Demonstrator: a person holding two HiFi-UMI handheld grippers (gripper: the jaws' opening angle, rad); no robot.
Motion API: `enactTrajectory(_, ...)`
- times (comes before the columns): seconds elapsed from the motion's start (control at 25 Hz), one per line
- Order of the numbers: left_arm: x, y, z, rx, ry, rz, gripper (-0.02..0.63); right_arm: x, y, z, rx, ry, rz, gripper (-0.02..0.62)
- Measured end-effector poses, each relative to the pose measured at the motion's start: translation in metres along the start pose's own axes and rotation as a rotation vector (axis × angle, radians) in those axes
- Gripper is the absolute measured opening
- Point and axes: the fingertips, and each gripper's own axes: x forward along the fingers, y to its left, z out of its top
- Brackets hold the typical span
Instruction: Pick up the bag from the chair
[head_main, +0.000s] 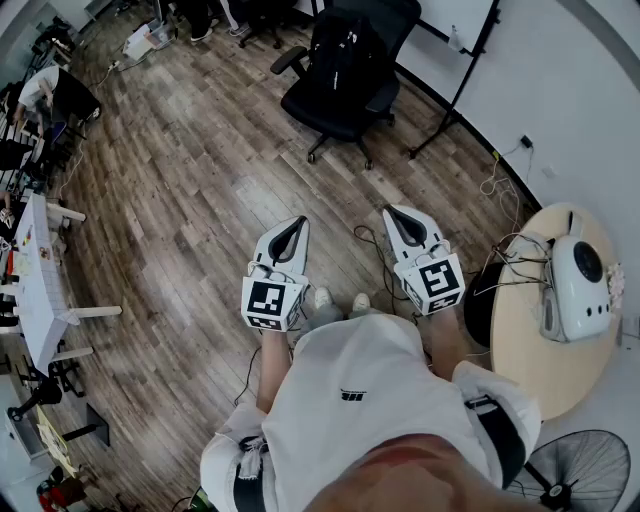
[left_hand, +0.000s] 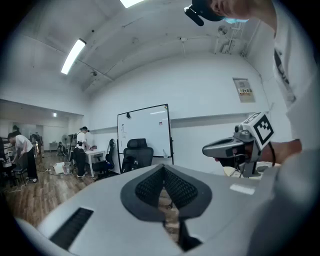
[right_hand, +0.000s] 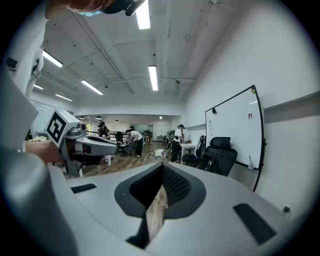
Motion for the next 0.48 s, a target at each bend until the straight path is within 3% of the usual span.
enactTrajectory(0.48, 0.031, -0.016, -0.018, -0.012, 0.022, 0.013, 0.009, 0.011, -0.021, -0.018, 0.004, 0.001, 0.051, -0.005)
